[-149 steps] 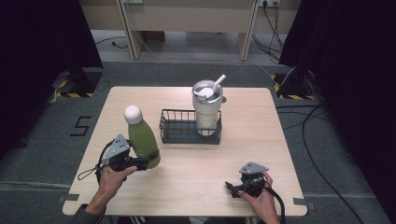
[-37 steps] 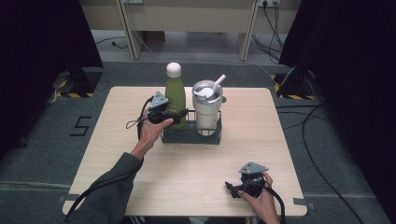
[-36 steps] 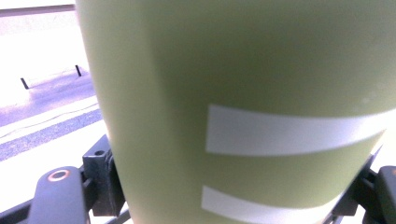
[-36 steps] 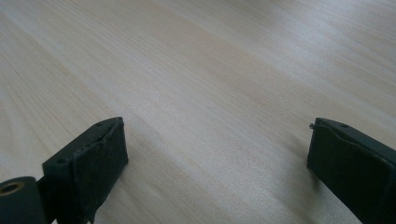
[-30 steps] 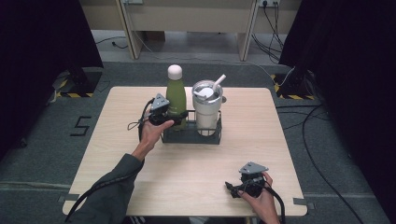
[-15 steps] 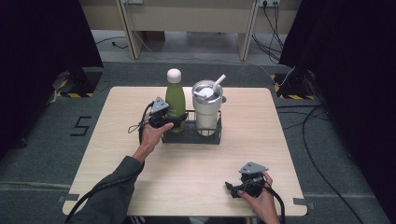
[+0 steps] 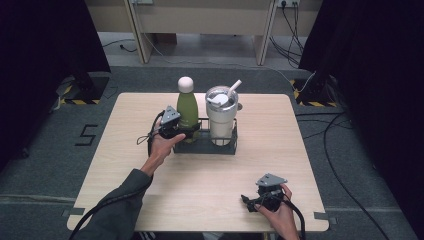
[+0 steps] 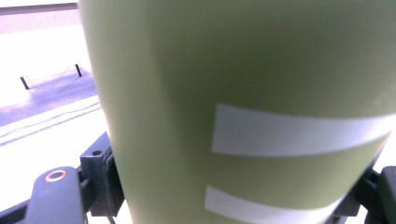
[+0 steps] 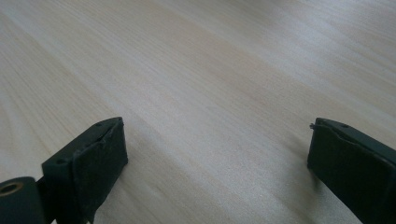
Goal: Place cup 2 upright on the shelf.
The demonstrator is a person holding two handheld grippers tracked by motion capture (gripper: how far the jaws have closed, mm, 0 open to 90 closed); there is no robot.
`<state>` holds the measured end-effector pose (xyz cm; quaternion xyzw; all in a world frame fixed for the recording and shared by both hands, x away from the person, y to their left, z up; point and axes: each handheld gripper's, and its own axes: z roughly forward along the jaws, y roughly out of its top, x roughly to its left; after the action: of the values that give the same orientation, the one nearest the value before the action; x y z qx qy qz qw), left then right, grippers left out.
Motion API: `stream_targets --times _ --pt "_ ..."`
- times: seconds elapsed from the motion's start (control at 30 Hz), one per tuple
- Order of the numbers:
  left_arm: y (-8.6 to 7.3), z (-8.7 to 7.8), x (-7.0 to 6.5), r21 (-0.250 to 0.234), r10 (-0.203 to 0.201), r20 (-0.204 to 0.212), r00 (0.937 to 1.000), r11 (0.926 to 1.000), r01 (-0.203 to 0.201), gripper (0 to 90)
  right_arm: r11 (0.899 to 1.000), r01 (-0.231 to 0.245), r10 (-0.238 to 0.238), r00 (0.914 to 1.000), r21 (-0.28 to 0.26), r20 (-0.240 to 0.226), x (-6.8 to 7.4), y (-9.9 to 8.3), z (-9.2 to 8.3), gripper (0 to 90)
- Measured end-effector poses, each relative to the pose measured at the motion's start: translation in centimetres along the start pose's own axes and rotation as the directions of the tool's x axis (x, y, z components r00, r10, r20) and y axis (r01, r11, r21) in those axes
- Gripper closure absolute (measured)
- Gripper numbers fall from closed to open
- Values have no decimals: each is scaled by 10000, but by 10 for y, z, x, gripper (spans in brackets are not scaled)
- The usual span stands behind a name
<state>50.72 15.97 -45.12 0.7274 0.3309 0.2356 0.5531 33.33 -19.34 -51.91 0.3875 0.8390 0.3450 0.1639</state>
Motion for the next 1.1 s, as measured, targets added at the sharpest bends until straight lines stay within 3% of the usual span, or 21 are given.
stream_targets --times 0.33,1.1 --pt "1 -3 -3 -1 205 -180 9996 9998 -205 146 10000 2 -2 10000 0 1 0 0 0 52" --pt "3 -28 -4 216 -139 -155 9998 9997 143 147 10000 5 -5 10000 5 7 0 0 0 52"
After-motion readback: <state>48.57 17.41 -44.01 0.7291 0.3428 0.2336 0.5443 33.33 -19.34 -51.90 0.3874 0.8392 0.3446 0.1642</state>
